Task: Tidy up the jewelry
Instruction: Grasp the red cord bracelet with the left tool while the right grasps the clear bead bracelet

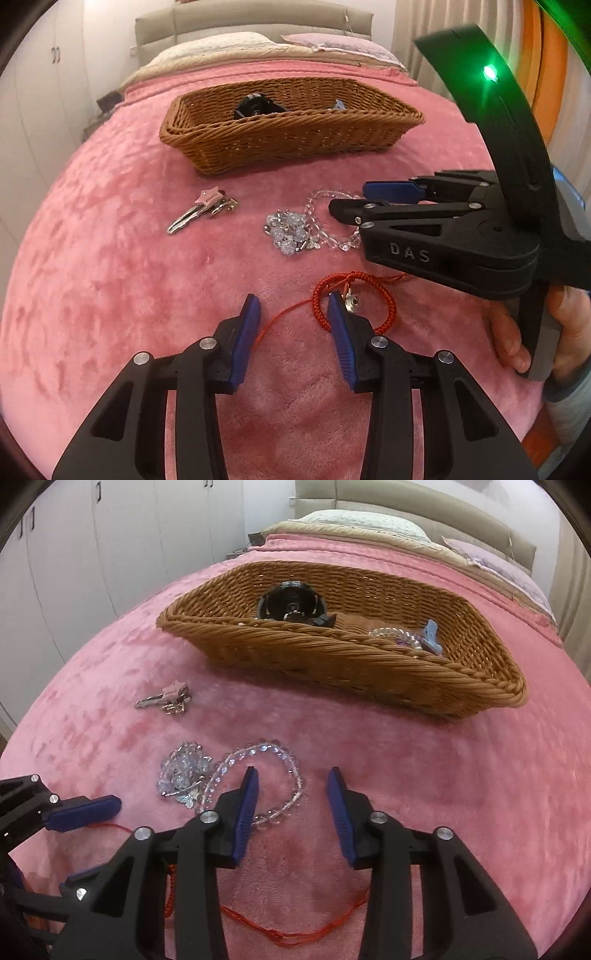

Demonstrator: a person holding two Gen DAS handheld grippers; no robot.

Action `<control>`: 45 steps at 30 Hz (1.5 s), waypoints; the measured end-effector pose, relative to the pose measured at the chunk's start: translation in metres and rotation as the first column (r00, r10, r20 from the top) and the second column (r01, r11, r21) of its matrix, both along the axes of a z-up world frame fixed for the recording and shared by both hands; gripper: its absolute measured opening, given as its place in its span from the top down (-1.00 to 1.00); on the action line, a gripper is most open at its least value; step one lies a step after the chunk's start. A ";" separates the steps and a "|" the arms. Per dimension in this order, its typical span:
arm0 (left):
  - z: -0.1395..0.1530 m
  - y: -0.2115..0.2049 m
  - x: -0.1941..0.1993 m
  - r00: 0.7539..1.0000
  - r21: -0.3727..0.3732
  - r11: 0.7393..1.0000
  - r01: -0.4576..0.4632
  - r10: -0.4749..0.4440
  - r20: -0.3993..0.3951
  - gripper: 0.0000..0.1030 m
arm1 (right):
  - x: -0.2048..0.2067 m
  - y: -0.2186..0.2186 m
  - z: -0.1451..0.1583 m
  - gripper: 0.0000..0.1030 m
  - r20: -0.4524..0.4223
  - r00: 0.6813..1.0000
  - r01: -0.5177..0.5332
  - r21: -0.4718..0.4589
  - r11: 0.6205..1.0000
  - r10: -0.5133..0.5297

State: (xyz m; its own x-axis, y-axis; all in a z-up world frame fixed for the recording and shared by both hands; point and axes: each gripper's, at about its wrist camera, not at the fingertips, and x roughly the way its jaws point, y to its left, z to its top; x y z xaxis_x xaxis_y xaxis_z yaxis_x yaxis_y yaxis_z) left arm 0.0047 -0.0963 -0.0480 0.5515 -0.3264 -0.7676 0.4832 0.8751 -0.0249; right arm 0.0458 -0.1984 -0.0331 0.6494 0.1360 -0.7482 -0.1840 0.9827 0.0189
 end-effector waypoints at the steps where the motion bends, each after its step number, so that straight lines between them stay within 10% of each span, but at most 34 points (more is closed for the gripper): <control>1: 0.000 -0.003 -0.001 1.000 0.013 1.000 0.006 -0.006 0.007 0.30 | 0.000 0.001 0.000 0.50 0.000 1.000 -0.008 -0.003 1.000 0.008; 4: 0.001 -0.007 -0.007 0.999 0.033 0.999 0.023 -0.024 0.023 0.39 | -0.002 0.006 0.000 0.70 0.007 1.000 -0.014 -0.020 1.000 0.014; 7: 0.002 -0.008 -0.010 0.999 0.029 0.999 0.033 -0.034 0.033 0.93 | -0.004 0.003 0.001 0.86 0.015 1.000 0.000 -0.010 1.000 0.000; 37: 0.042 0.047 -0.013 0.991 -0.259 0.966 -0.020 0.053 0.120 0.94 | -0.011 -0.075 0.011 0.85 -0.044 0.992 0.126 0.149 0.981 -0.121; 40: 0.042 0.045 -0.013 0.992 -0.255 0.967 -0.017 0.049 0.120 0.94 | -0.012 -0.076 0.011 0.62 -0.039 0.993 0.118 0.167 0.979 -0.113; 42: 0.042 0.046 -0.014 0.992 -0.257 0.966 -0.015 0.047 0.119 0.94 | -0.014 -0.075 0.014 -0.10 -0.017 0.992 0.126 0.154 0.980 -0.125; 45: 0.041 0.045 -0.015 0.992 -0.255 0.967 -0.011 0.043 0.118 0.94 | -0.018 -0.068 0.016 -0.18 0.016 0.992 0.120 0.105 0.987 -0.122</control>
